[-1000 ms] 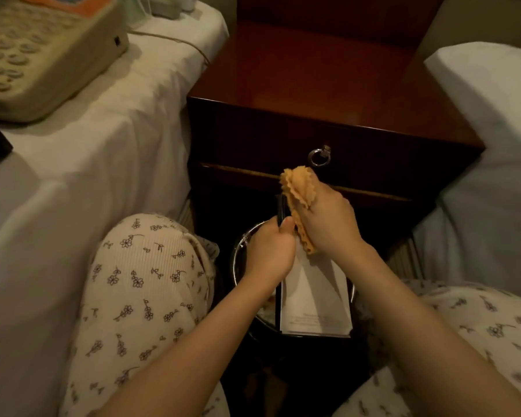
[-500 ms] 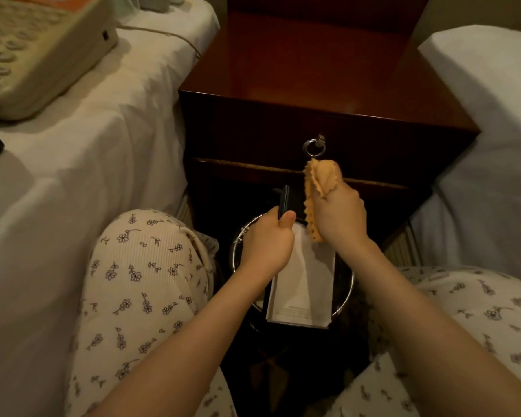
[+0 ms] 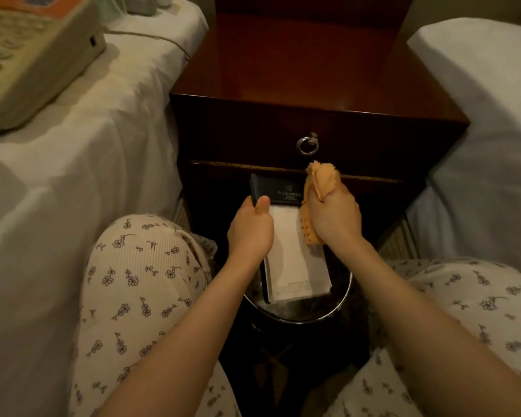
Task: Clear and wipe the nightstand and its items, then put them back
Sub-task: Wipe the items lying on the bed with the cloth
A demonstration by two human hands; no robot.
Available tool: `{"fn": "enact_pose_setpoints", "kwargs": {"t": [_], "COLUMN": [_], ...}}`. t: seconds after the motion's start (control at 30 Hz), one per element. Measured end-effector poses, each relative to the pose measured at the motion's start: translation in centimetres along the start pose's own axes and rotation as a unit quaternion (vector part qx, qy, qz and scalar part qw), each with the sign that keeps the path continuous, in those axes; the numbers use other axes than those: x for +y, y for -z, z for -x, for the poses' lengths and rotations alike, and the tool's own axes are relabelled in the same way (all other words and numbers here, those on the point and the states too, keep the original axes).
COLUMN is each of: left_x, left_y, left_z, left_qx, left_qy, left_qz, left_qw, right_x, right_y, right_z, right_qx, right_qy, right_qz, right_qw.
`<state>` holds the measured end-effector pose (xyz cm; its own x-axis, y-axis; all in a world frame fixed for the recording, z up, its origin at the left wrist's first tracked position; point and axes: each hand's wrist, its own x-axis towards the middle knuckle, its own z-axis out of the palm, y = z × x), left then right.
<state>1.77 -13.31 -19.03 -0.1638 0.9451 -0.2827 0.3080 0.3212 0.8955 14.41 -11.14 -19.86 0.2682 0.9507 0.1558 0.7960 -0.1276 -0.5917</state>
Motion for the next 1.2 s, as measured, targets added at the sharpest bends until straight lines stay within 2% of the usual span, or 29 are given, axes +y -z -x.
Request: {"fn": "enact_pose_setpoints", "kwargs": {"t": [0.13,0.2,0.27,0.33,0.5,0.53,0.57,0.6,0.67,0.7,0.73,0.83,0.93,1.0,1.07,1.13,1.2], "left_x": [-0.6,-0.8,-0.9,-0.8,-0.8,-0.8,-0.8,-0.8,-0.6,-0.4,-0.2,0.0,-0.4,-0.3,-0.1,0.1,0.2], "left_y": [-0.3,-0.6,-0.7,-0.7,-0.5,-0.5,-0.4,-0.2,0.3,0.6,0.9,1.5,1.1,0.6,0.3,0.1,0.2], "left_z": [-0.7,-0.6,-0.5,-0.6,-0.7,-0.7,-0.7,-0.7,-0.9,-1.2,-1.4,-1.7,-1.1,-1.2,-1.0,-0.8,-0.3], "left_qx": [0.02,0.029,0.04,0.054,0.059,0.057,0.054,0.049,0.042,0.042,0.042,0.026,-0.005,-0.042,-0.103,-0.175,-0.222], "left_qy": [0.016,0.027,0.045,0.047,0.014,0.01,0.009,0.011,0.036,0.053,0.065,0.069,0.101,0.149,0.155,0.12,0.121], "left_qz": [0.029,0.039,0.071,0.092,0.084,0.074,0.068,0.071,0.098,0.113,0.122,0.085,-0.02,0.012,0.062,0.139,0.228], "left_qw": [0.999,0.998,0.996,0.993,0.995,0.996,0.996,0.996,0.994,0.991,0.99,0.994,0.995,0.988,0.981,0.967,0.94], "right_x": [-1.2,-0.7,0.1,0.8,1.4,1.6,1.7,1.7,1.6,1.4,1.2,0.6,-0.3,-0.9,-1.4,-1.9,-2.0], "right_y": [-2.1,-2.7,-2.6,-2.4,-2.1,-1.9,-1.5,-1.0,0.2,0.7,0.9,1.5,2.0,2.3,2.6,2.3,1.1], "right_z": [3.4,4.0,3.3,2.6,1.8,1.3,0.9,0.5,0.2,0.2,0.2,0.5,1.0,1.2,1.3,1.6,1.8], "right_qx": [-0.063,-0.069,-0.051,-0.043,-0.041,-0.051,-0.079,-0.122,-0.204,-0.232,-0.252,-0.274,-0.296,-0.316,-0.334,-0.326,-0.265], "right_qy": [0.132,0.144,0.092,0.003,-0.156,-0.215,-0.275,-0.317,-0.338,-0.325,-0.303,-0.249,-0.217,-0.205,-0.191,-0.198,-0.21], "right_qz": [-0.02,0.003,0.012,0.019,-0.045,-0.105,-0.208,-0.33,-0.477,-0.509,-0.522,-0.54,-0.58,-0.59,-0.587,-0.561,-0.489], "right_qw": [0.989,0.987,0.994,0.999,0.986,0.97,0.935,0.881,0.785,0.763,0.756,0.756,0.727,0.714,0.713,0.735,0.804]}}
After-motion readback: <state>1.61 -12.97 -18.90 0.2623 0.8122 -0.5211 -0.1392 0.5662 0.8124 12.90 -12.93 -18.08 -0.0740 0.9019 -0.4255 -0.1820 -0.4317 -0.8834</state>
